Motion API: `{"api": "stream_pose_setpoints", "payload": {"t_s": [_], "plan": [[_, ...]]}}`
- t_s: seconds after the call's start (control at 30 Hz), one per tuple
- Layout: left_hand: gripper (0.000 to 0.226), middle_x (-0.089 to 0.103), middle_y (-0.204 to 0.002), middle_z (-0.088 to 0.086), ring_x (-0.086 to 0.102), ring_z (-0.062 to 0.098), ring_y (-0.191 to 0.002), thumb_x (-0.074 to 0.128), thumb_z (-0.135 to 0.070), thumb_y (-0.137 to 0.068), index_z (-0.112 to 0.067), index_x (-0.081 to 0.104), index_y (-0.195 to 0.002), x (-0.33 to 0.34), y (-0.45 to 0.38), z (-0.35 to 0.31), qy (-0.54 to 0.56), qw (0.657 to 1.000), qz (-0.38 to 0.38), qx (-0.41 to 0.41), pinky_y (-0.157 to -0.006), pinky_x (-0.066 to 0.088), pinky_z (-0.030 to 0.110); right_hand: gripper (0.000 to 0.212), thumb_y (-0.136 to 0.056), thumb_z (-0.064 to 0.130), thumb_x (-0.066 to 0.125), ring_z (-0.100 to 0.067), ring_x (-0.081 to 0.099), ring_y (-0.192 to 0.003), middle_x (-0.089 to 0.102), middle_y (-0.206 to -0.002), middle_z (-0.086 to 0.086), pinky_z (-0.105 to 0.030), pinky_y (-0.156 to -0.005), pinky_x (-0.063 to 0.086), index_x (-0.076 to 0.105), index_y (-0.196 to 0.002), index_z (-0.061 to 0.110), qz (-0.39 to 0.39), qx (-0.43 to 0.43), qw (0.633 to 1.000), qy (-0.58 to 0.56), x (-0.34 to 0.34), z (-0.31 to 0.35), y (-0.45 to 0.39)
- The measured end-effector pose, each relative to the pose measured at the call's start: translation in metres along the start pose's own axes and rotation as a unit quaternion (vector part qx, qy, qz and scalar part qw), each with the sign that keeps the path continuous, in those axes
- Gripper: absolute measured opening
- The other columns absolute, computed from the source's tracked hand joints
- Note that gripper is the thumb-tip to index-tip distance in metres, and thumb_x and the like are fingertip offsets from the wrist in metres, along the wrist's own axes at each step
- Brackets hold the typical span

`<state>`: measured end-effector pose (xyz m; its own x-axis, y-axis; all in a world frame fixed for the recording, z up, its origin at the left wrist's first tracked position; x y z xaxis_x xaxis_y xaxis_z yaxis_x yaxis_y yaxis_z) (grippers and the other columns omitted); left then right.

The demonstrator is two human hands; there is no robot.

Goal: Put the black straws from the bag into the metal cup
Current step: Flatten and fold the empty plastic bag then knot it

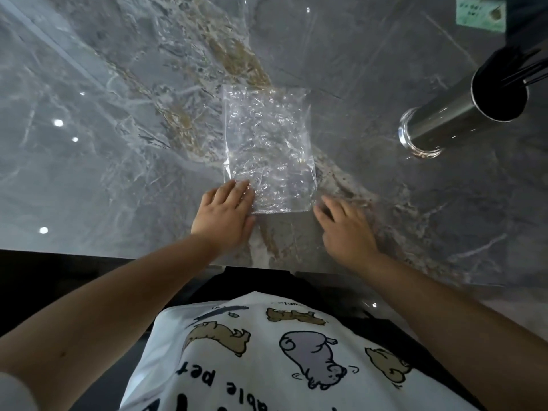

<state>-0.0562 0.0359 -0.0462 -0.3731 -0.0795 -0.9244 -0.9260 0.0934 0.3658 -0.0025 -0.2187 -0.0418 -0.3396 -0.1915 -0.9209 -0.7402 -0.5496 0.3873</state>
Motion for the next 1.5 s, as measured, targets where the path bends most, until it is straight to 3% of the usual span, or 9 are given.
{"api": "stream_pose_setpoints", "payload": {"t_s": [0.27,0.37,0.47,0.57,0.73,0.9,1.23,1.33,1.5], "plan": [[0.066,0.016,-0.162,0.003,0.016,0.028,-0.146,0.019,-0.055,-0.097,-0.018,0.016,-0.152,0.004,-0.011,-0.005,-0.018,1.0,0.013,0.001,-0.11,0.02,0.049,0.039,-0.071,0.01,0.068,-0.034,0.054,-0.114,0.056,-0.125,-0.013,-0.053,-0.093,0.047,0.063,-0.109,0.013,-0.111,0.021,0.987,-0.112,-0.01,0.006,0.01],[0.064,0.027,-0.159,0.005,0.025,0.029,-0.144,0.025,-0.052,-0.098,-0.017,0.026,-0.15,0.003,-0.004,-0.001,-0.032,0.999,0.002,0.029,-0.106,0.023,0.049,0.042,-0.08,0.026,0.066,-0.033,0.048,-0.122,0.05,-0.133,-0.014,-0.048,-0.105,0.039,0.054,-0.118,0.011,-0.164,0.01,0.979,-0.123,-0.023,-0.004,-0.005],[0.06,0.041,-0.152,0.007,0.038,0.033,-0.137,0.033,-0.048,-0.095,-0.015,0.04,-0.145,0.003,0.005,0.004,-0.03,0.997,-0.014,0.068,-0.101,0.032,0.051,0.072,-0.085,0.055,0.057,-0.032,0.028,-0.141,0.032,-0.153,-0.011,-0.046,-0.114,0.015,0.034,-0.141,0.016,-0.055,-0.098,0.992,-0.05,-0.018,0.006,-0.019],[0.058,0.045,-0.149,0.006,0.044,0.034,-0.133,0.039,-0.046,-0.094,-0.014,0.046,-0.142,0.004,0.01,0.01,-0.036,0.994,-0.014,0.101,-0.097,0.038,0.049,0.079,-0.085,0.066,0.048,-0.028,0.015,-0.147,0.025,-0.158,-0.007,-0.045,-0.117,0.004,0.031,-0.145,0.018,0.033,-0.133,0.991,-0.007,-0.004,0.016,-0.019],[0.059,0.047,-0.148,0.007,0.047,0.033,-0.131,0.036,-0.047,-0.093,-0.014,0.048,-0.14,0.006,0.018,0.011,-0.042,0.992,-0.004,0.118,-0.097,0.04,0.047,0.05,-0.086,0.05,0.057,-0.028,0.045,-0.132,0.054,-0.138,-0.005,-0.047,-0.113,0.026,0.058,-0.124,0.018,-0.092,-0.163,0.981,0.047,0.002,0.021,-0.004],[0.061,0.048,-0.147,0.007,0.048,0.033,-0.13,0.034,-0.05,-0.092,-0.014,0.051,-0.138,0.003,0.02,0.01,-0.039,0.99,-0.011,0.133,-0.097,0.04,0.047,0.022,-0.091,0.033,0.053,-0.023,0.052,-0.116,0.063,-0.118,0.001,-0.038,-0.102,0.03,0.062,-0.105,0.02,-0.189,-0.202,0.96,0.026,-0.002,0.023,-0.005],[0.066,0.042,-0.151,0.005,0.043,0.032,-0.134,0.042,-0.053,-0.091,-0.015,0.042,-0.145,0.001,0.021,0.014,-0.035,0.989,-0.009,0.147,-0.099,0.038,0.046,0.008,-0.074,0.015,0.069,-0.02,0.065,-0.082,0.07,-0.092,0.0,-0.034,-0.082,0.047,0.067,-0.082,0.014,-0.128,-0.196,0.972,0.001,-0.014,0.03,-0.009],[0.072,0.04,-0.152,0.004,0.04,0.03,-0.136,0.051,-0.055,-0.089,-0.016,0.035,-0.148,0.0,0.021,0.019,-0.001,0.987,-0.022,0.162,-0.101,0.036,0.047,0.003,-0.081,0.011,0.058,-0.023,0.061,-0.075,0.065,-0.081,-0.002,-0.037,-0.08,0.048,0.061,-0.08,0.01,-0.067,-0.148,0.979,-0.124,-0.026,0.025,-0.011],[0.083,0.034,-0.155,0.003,0.022,0.018,-0.145,0.057,-0.058,-0.085,-0.021,0.023,-0.151,-0.019,0.016,0.042,0.154,0.972,-0.081,0.159,-0.108,0.022,0.043,0.008,-0.086,0.019,0.055,-0.015,0.056,-0.059,0.067,-0.082,0.001,-0.035,-0.056,0.05,0.058,-0.092,0.022,-0.061,-0.053,0.959,-0.272,-0.057,0.008,-0.006]]}}
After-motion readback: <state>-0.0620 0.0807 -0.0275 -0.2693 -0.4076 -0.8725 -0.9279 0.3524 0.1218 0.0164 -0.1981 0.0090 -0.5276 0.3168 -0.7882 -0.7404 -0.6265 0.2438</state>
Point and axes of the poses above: each hand's wrist, its own y-axis away from the middle knuckle, its own x-axis out of the palm, z = x × y, the point moved 3 cm from there along -y, towards the middle knuckle
